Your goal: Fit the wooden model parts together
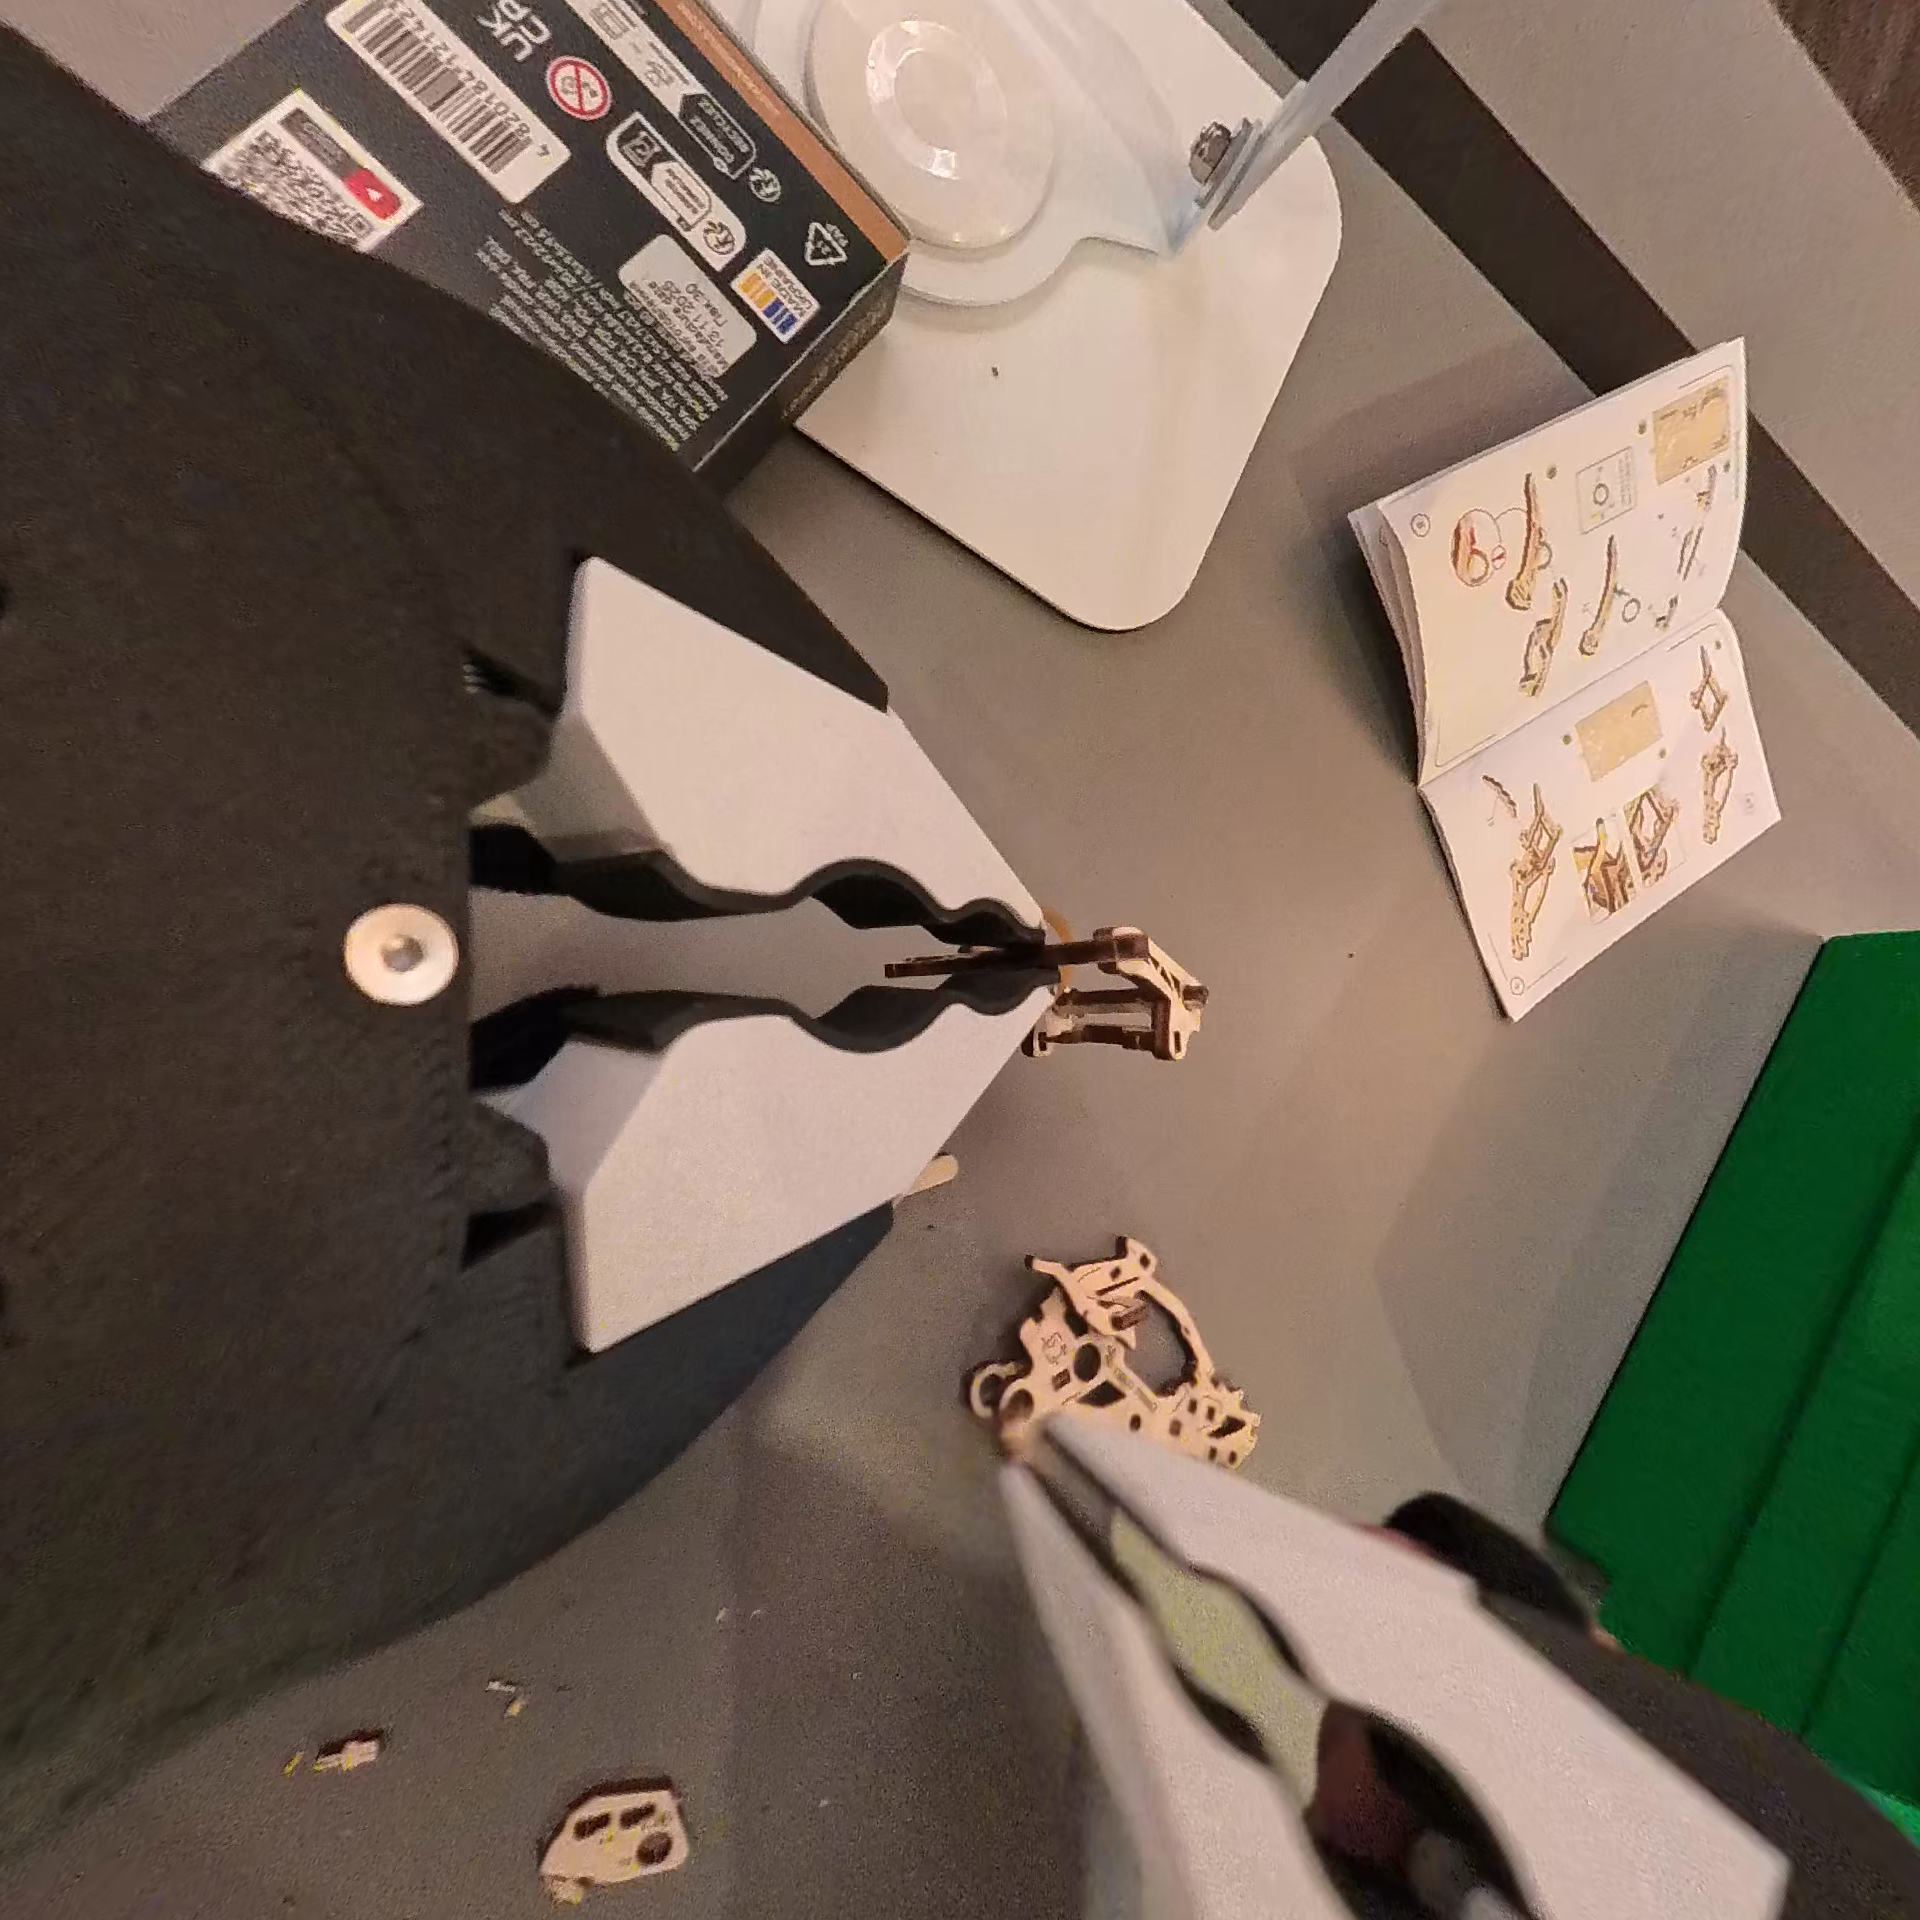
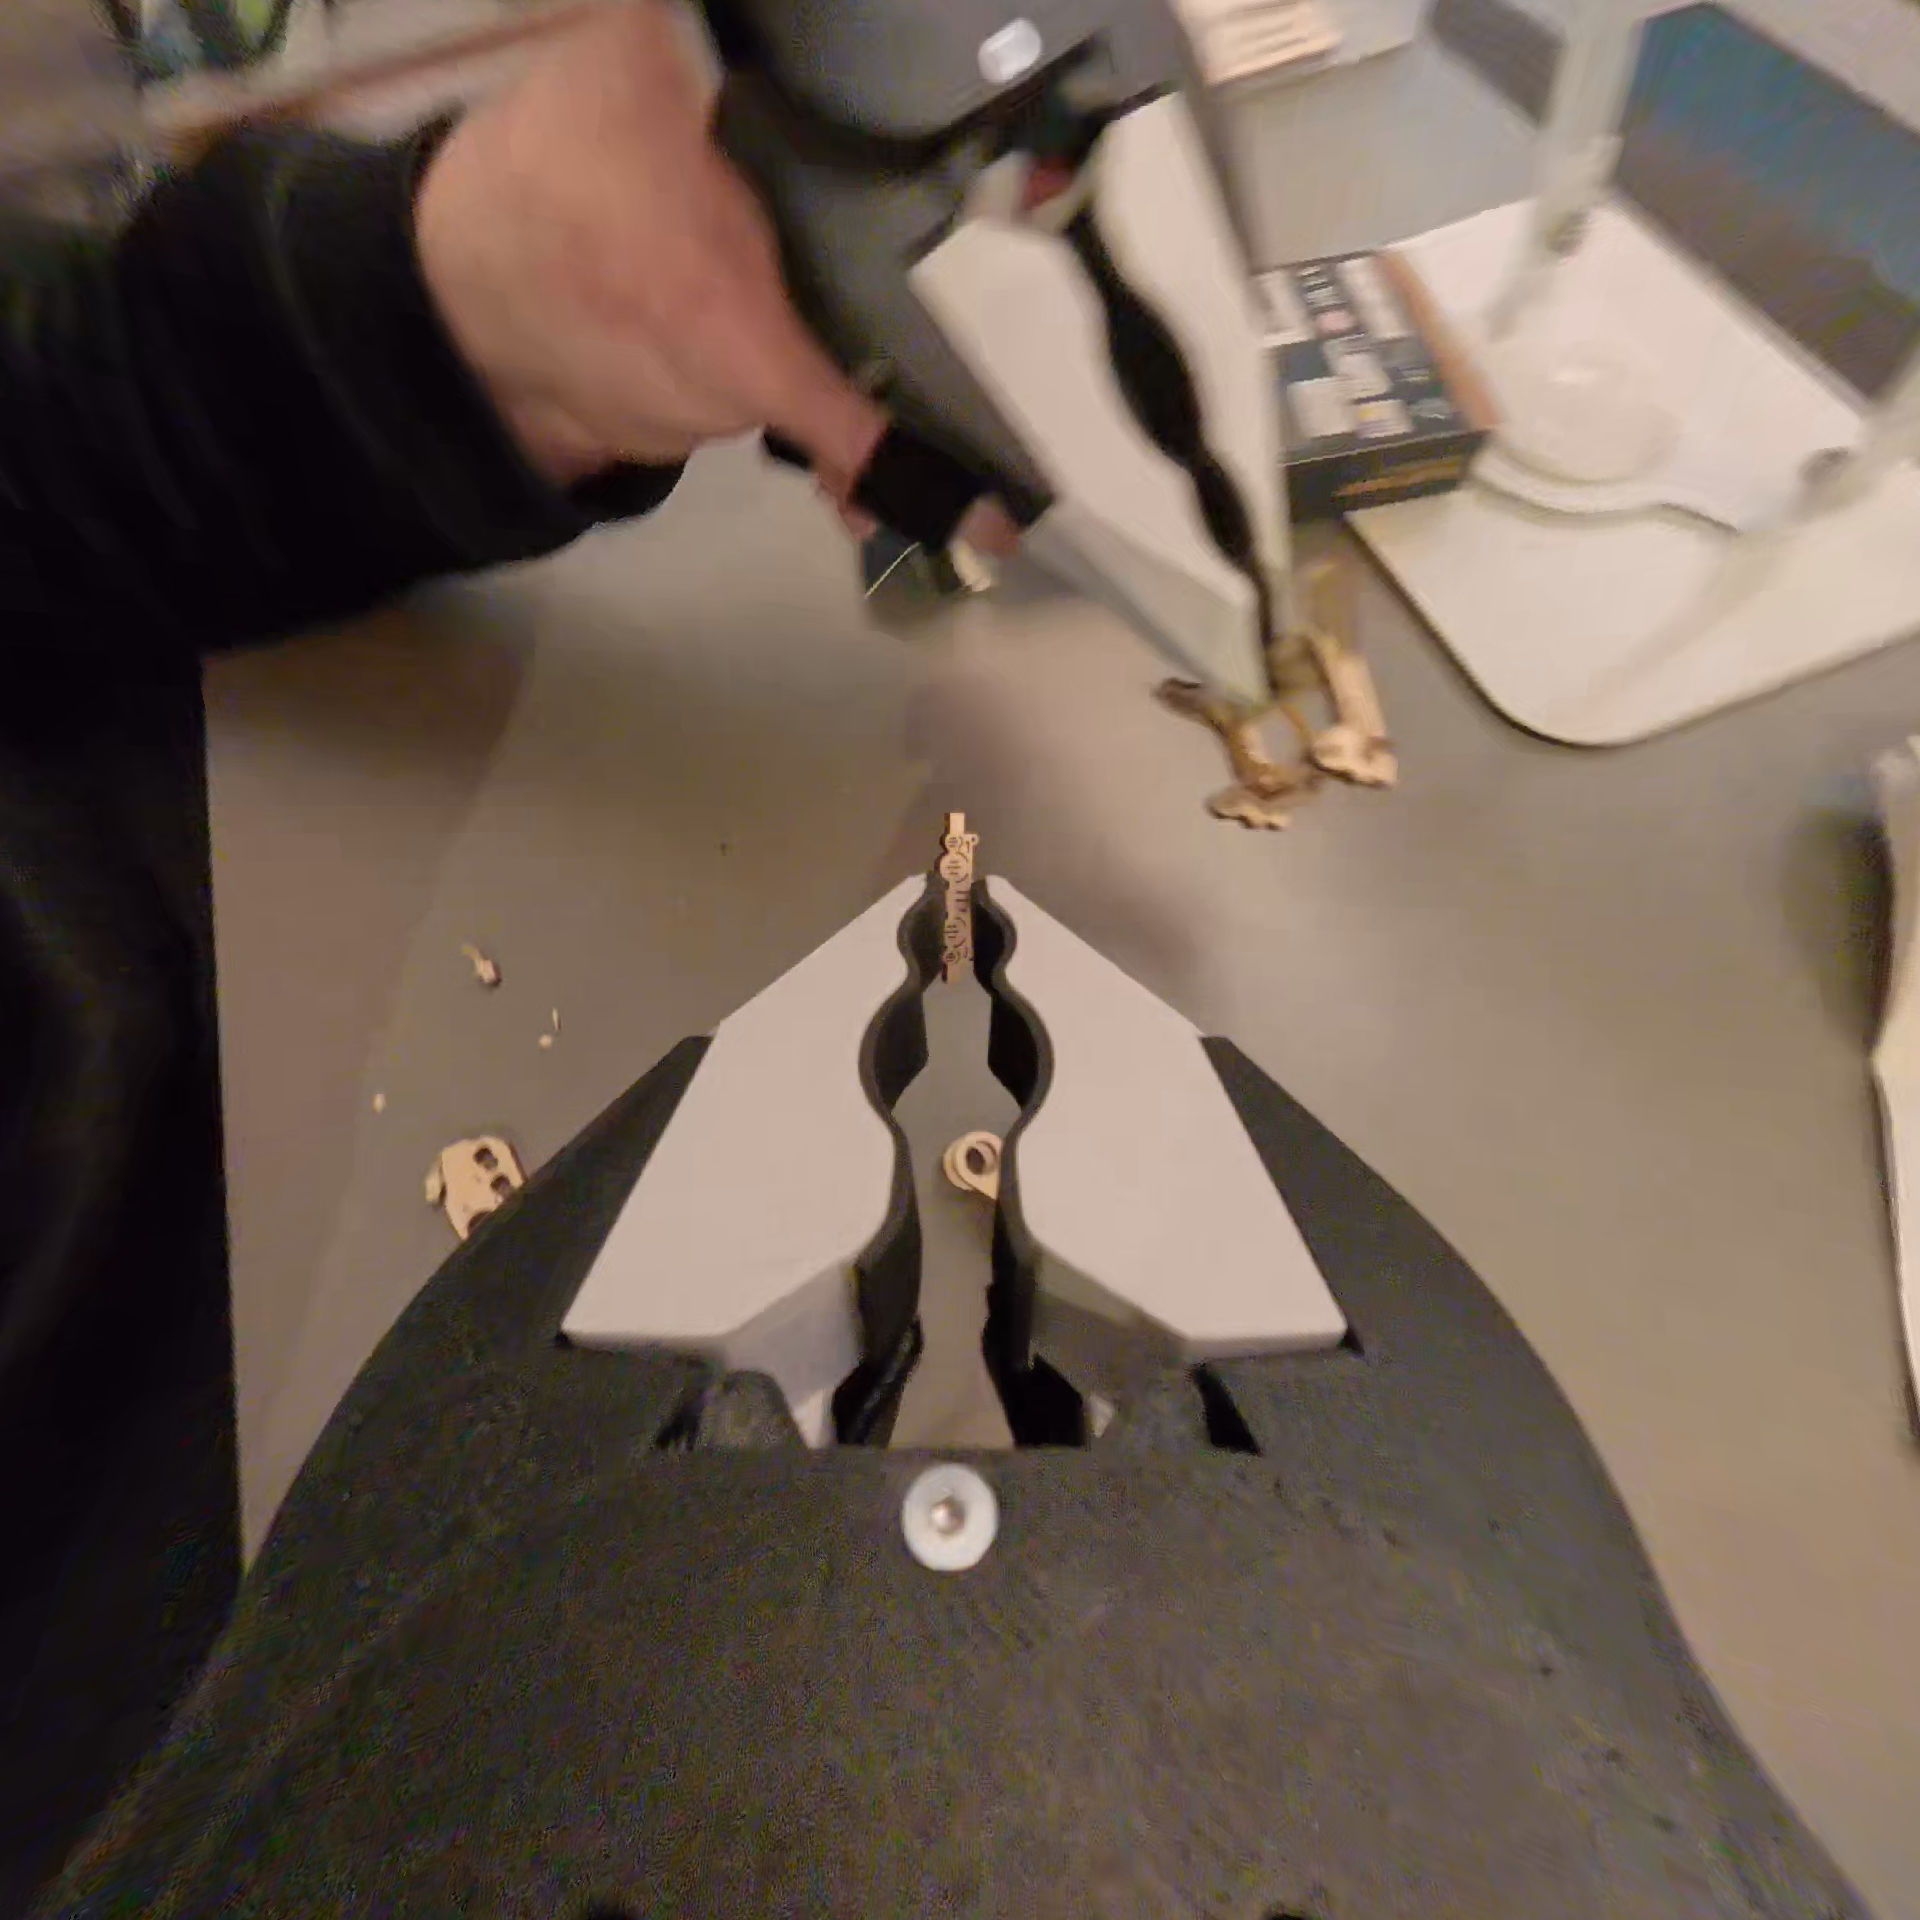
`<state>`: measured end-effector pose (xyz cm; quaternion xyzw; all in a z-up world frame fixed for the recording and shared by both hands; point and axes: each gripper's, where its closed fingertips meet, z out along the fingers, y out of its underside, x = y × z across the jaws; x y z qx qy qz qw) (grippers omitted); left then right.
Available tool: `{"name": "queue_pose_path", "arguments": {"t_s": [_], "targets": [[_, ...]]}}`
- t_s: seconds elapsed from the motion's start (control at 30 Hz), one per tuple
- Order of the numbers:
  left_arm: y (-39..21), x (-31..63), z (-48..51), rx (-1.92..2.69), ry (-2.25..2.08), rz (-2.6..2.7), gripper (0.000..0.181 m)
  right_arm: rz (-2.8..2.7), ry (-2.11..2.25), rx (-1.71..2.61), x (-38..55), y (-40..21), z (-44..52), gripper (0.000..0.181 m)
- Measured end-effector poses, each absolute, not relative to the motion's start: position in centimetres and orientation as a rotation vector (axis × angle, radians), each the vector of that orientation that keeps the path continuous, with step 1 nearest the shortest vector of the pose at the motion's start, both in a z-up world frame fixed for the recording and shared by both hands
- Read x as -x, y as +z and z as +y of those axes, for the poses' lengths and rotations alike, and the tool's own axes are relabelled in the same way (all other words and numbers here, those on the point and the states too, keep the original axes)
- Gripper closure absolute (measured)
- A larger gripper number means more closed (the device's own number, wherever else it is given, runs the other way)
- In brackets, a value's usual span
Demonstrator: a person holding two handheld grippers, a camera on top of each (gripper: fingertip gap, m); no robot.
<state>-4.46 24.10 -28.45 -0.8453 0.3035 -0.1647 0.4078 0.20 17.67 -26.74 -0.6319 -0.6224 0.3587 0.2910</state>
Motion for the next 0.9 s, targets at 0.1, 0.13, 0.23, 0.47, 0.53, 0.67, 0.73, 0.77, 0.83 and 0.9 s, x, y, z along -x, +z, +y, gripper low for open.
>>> {"name": "queue_pose_path", "arguments": {"t_s": [0.1,0.13,0.23,0.47,0.53,0.67,0.73,0.77,0.83,0.9], "targets": [[-28.3,4.0,24.2,2.102,-0.398,0.787,0.180,-1.460,1.032,1.782,-1.4,-25.9,20.6,0.181],[-28.3,3.9,24.3,2.099,-0.391,0.790,0.180,-1.413,1.054,1.807,-1.7,-25.8,21.3,0.180],[-28.4,3.6,24.4,2.086,-0.386,0.797,0.180,-1.318,1.112,1.852,-2.4,-25.9,22.8,0.181],[-28.5,2.1,24.4,1.982,-0.299,0.922,0.180,-1.236,1.080,1.914,-3.6,-27.3,24.5,0.181],[-28.8,1.5,24.5,1.952,-0.265,0.962,0.180,-1.197,1.070,1.931,-3.8,-27.7,25.1,0.180],[-28.8,1.1,25.2,1.808,0.024,1.099,0.180,-1.114,1.079,1.983,-4.4,-28.7,26.1,0.179],[-29.2,0.1,25.1,1.760,0.066,1.158,0.180,-1.087,1.092,1.996,-4.6,-29.1,26.4,0.179],[-29.5,-0.3,25.0,1.747,0.072,1.178,0.181,-1.078,1.094,2.000,-4.7,-29.3,26.6,0.179],[-29.9,-0.6,25.1,1.736,0.098,1.191,0.180,-1.069,1.092,2.005,-4.9,-29.6,26.8,0.180],[-29.9,-0.6,25.3,1.715,0.107,1.196,0.180,-1.071,1.069,2.003,-5.0,-30.0,27.2,0.180]]}}
